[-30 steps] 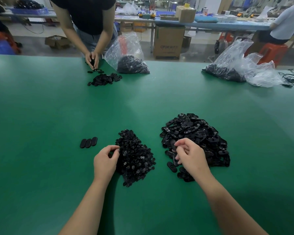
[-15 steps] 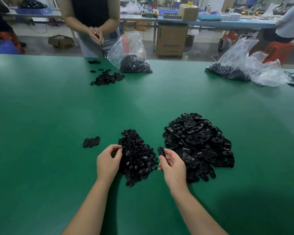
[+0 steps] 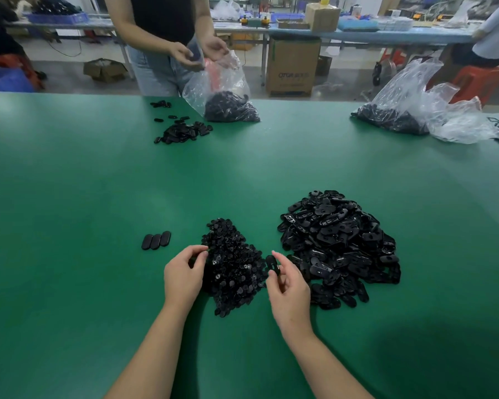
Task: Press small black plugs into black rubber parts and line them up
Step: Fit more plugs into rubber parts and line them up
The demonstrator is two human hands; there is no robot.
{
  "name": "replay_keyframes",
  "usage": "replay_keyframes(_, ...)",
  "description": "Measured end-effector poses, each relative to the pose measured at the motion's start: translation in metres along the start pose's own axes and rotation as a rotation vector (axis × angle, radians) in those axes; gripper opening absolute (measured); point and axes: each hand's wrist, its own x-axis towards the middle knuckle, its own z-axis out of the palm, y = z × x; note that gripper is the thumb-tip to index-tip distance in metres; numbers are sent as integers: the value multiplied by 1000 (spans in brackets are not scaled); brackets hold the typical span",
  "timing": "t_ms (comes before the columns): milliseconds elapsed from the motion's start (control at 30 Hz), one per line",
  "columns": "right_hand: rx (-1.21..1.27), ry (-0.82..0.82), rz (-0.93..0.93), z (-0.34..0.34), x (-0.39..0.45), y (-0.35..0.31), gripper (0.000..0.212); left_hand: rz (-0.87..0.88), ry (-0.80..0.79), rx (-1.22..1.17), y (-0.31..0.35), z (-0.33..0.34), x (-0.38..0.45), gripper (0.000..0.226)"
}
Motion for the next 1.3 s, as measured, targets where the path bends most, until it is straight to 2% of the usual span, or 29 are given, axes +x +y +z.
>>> replay_keyframes(267,90,23,86,0,3,-1,21,-23,-22,-71,6,-2,-4,17)
replay_keyframes(400,114,13,102,1,4,0,33,-36,-10,-106,9,-5,-6,24)
replay_keyframes(533,84,25,100,1,5,2,24,-32,-62,-151,17,0,-13,27)
replay_keyframes(667,72,28,95,-1,4,2,26,-20,-106,-191,35,9,-18,23)
replay_keyframes(767,53,41,79,-1,3,2,26,-70,-132,-274,46,15,-21,13)
replay_keyframes(900,15,34,69,1,4,2,22,-111,-230,-356,58,25,-27,15)
replay_keyframes(1067,-3,22,70,1,5,4,18,-55,-357,-253,73,38,-36,17)
replay_keyframes(1300,2,63,71,0,5,2,21,-77,-339,-176,83,50,-45,13)
